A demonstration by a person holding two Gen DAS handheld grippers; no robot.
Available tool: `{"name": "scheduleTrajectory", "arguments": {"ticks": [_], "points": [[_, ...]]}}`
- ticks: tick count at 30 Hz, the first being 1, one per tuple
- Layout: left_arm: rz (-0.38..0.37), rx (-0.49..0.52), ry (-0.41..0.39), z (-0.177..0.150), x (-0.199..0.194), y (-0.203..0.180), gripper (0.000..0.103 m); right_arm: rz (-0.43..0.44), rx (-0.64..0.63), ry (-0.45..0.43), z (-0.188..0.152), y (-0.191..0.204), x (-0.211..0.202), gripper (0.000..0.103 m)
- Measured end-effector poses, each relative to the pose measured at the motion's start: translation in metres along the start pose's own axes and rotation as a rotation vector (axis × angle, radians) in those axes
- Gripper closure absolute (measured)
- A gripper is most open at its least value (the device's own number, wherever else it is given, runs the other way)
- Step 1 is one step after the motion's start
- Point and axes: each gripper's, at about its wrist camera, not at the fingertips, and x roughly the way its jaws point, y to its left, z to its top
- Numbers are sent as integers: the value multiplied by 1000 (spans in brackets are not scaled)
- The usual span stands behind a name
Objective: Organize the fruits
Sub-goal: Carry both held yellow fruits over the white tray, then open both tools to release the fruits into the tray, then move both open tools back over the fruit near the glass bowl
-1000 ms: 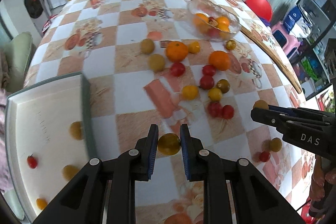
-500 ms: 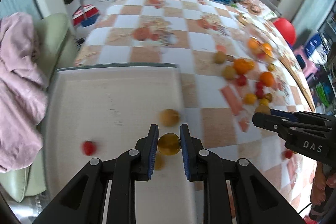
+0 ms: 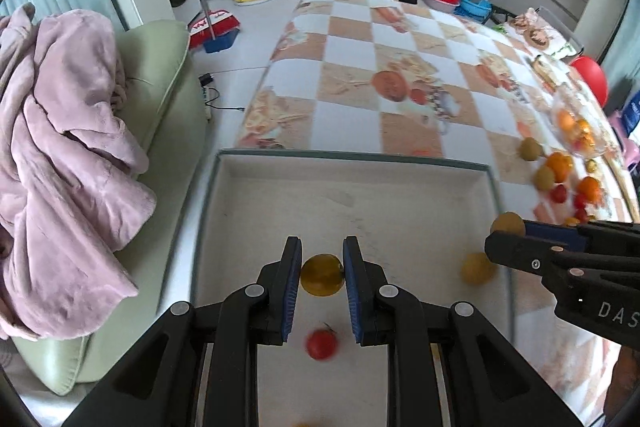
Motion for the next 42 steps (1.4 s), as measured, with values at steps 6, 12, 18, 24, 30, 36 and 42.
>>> {"name": "scheduleTrajectory", "arguments": {"ticks": [6,12,18,24,30,36,42], "points": [[11,0,36,2,21,9,80,-17,3,29,14,9,27,75],[17,15,55,-1,29,11,80,-36,0,53,18,11,42,74],[48,67,57,-2,31,4,80,-53,-8,64,20,10,48,74],[102,90,35,-4,28,3,38,-28,-4,54,23,10,45,59],[98,110,21,-8,24,-1,33,-11,-2,-10,21,10,23,30],[80,131,7,-7,12,-14,33,-4,32,-57,12,-2,-4,22],[56,186,-9,-6,-2,-44,33,-39,123,-82,-8,-40,-32,22]]}}
